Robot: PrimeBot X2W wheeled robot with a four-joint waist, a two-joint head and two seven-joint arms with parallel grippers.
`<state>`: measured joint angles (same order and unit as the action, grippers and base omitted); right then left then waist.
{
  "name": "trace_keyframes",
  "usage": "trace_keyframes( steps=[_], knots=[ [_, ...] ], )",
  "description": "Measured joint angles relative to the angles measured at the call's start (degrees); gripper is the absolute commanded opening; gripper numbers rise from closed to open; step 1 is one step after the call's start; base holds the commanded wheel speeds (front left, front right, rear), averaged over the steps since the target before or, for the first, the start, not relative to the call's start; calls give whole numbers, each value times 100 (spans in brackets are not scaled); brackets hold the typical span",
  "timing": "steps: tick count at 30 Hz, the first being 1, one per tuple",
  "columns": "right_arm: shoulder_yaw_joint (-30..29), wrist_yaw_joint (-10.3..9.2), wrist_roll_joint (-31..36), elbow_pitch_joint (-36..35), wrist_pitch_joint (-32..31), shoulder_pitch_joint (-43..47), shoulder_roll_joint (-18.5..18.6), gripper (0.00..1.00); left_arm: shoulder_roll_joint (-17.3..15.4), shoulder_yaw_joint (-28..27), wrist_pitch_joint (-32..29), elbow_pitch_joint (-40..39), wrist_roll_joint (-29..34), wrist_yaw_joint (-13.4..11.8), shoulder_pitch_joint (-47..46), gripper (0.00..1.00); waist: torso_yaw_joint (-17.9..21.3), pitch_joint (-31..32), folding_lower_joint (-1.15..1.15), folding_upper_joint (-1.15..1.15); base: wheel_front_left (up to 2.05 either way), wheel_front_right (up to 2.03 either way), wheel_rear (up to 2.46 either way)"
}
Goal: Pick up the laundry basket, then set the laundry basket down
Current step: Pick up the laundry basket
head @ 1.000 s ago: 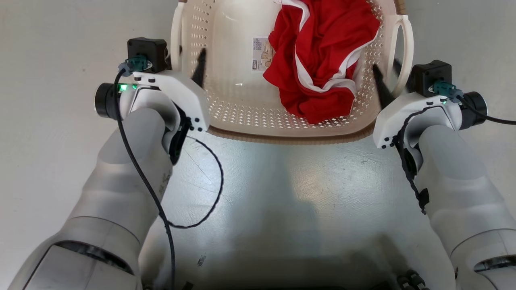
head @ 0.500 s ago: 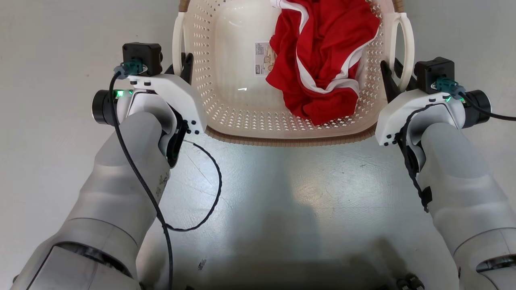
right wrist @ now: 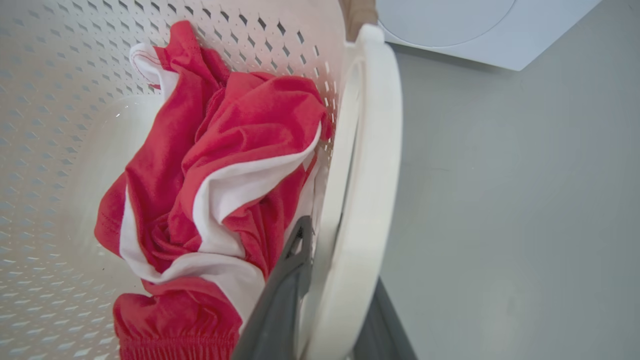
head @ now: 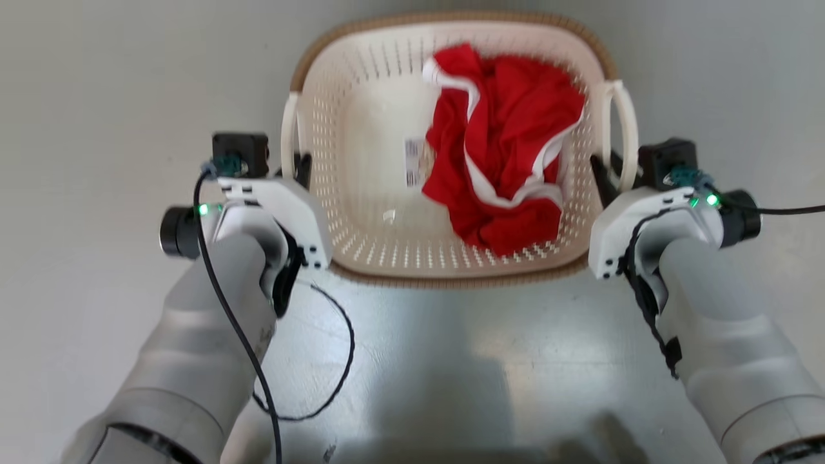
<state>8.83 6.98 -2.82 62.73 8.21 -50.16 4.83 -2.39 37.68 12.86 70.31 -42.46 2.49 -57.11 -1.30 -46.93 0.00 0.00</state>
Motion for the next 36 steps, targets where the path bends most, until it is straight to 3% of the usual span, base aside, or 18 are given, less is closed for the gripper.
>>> trace_keyframes(
  steps=[26, 36],
  knots=[
    [1091, -26, -1100, 38, -909, 1588, -51, 0, 18, 803, -368, 202, -558, -104, 1700, 0, 208, 2446, 0, 0, 0, 0, 0],
    [1462, -31, -1404, 60, -1236, 2284, -62, 0, 3, 1093, -531, 48, -879, -271, 2503, 0, 391, 3570, 0, 0, 0, 0, 0]
  ],
)
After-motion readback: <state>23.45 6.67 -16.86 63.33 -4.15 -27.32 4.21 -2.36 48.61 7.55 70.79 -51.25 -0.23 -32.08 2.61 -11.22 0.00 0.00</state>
